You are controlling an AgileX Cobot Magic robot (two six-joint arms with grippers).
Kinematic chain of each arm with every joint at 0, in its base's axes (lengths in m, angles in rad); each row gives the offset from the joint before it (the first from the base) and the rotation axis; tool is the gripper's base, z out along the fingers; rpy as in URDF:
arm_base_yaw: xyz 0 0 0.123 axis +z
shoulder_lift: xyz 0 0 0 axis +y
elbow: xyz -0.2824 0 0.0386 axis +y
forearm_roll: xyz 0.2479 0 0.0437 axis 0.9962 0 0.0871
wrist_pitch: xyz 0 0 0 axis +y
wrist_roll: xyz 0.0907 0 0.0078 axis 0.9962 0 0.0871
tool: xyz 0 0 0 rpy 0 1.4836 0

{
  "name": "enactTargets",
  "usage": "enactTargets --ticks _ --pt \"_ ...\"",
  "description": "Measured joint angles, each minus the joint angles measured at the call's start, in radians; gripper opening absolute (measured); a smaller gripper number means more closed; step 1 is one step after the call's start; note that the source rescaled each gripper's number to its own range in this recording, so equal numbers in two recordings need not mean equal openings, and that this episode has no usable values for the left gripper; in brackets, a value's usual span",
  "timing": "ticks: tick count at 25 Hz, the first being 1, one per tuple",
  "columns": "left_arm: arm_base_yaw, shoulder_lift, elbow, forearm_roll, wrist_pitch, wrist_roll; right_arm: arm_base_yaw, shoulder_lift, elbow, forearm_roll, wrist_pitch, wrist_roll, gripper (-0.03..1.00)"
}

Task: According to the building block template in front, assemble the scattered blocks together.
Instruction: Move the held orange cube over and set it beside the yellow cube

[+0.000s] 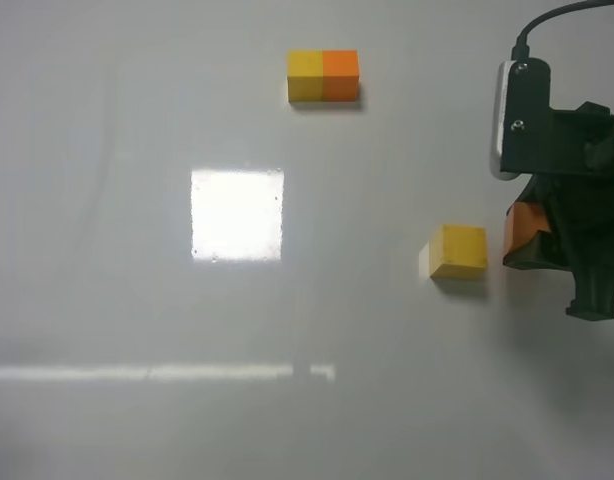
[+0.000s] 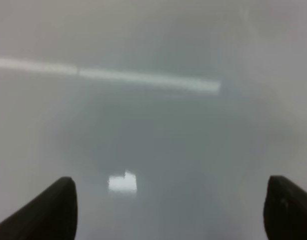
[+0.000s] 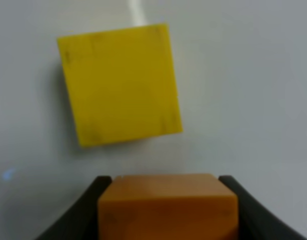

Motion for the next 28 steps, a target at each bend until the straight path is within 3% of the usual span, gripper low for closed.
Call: enactTargets --ticks 14,28 --pt "0.000 0.000 0.000 0.000 0.000 0.000 -0.001 0.085 0.012 0.088 -0.072 -0.012 0.01" --pt "0.000 0.000 0.000 0.000 0.000 0.000 -0.001 0.096 0.013 0.123 -0.099 0.055 0.02"
